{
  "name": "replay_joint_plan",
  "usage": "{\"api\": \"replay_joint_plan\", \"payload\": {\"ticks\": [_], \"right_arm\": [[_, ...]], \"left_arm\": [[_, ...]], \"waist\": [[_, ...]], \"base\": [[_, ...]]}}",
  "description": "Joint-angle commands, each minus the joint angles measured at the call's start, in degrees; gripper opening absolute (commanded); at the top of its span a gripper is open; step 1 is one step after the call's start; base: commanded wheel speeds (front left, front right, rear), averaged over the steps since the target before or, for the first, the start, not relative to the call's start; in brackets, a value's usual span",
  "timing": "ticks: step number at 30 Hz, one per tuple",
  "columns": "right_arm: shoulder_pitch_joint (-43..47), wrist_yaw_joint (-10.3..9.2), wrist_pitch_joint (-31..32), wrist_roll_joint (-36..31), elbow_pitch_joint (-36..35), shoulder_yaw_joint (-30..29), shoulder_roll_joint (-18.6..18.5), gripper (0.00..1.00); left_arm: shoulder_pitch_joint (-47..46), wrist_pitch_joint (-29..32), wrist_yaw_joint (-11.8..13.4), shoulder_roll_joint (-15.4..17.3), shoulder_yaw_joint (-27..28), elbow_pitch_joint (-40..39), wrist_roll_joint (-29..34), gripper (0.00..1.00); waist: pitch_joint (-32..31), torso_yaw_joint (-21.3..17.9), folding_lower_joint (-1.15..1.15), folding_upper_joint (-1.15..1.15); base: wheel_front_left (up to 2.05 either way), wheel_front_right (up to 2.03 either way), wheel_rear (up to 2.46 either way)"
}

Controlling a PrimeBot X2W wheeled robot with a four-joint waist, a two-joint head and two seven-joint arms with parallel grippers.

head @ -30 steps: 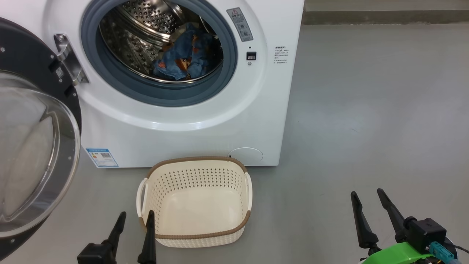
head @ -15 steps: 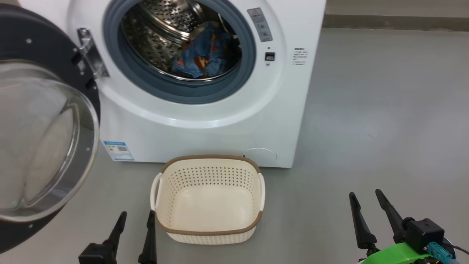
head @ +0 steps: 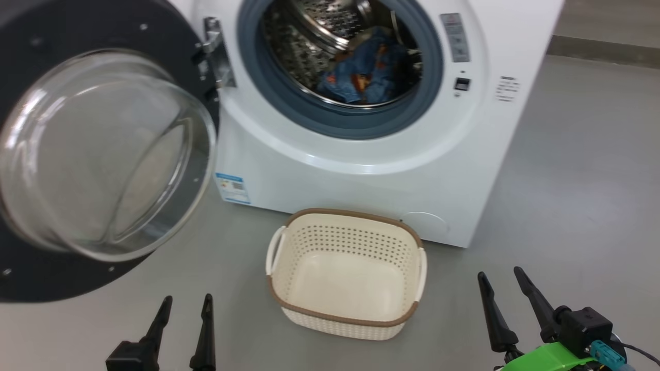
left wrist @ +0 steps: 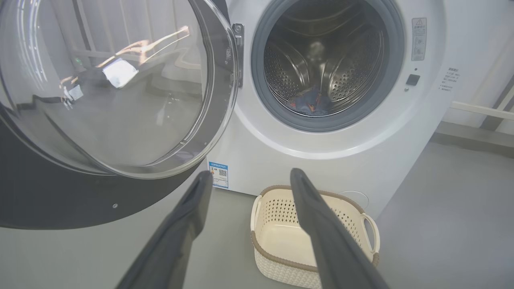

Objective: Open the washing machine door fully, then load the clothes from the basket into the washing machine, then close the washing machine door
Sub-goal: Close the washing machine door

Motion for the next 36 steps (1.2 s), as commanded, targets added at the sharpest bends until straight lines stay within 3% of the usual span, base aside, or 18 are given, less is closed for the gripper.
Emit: {"api": "replay_joint_plan", "payload": {"ticks": [1, 11, 36], "right_arm": [[-1.2, 0.09, -0.3, 0.7, -1.5, 1.9, -0.2, 1.0], [-0.7, 0.09, -0.3, 2.7, -1.4, 3.6, -0.2, 1.0], [-5.6, 0.09, -0.3, 2.5, 1.4, 8.5, -0.2, 1.0]], "left_arm": [[-0.5, -0.4, -0.1, 0.3, 2.1, -1.6, 0.8, 1.0], [0.2, -0.4, -0.8, 0.3, 3.4, -1.5, 2.0, 1.0], [2.8, -0.4, 0.9, 0.3, 7.2, -6.1, 0.9, 1.0]], "waist": [[0.0, 4.5, 0.0, 0.0], [-1.8, 11.4, 0.0, 0.0], [-0.2, 12.6, 0.0, 0.0]], "base": [[0.0, 0.0, 0.0], [0.0, 0.0, 0.0], [0.0, 0.0, 0.0]]}}
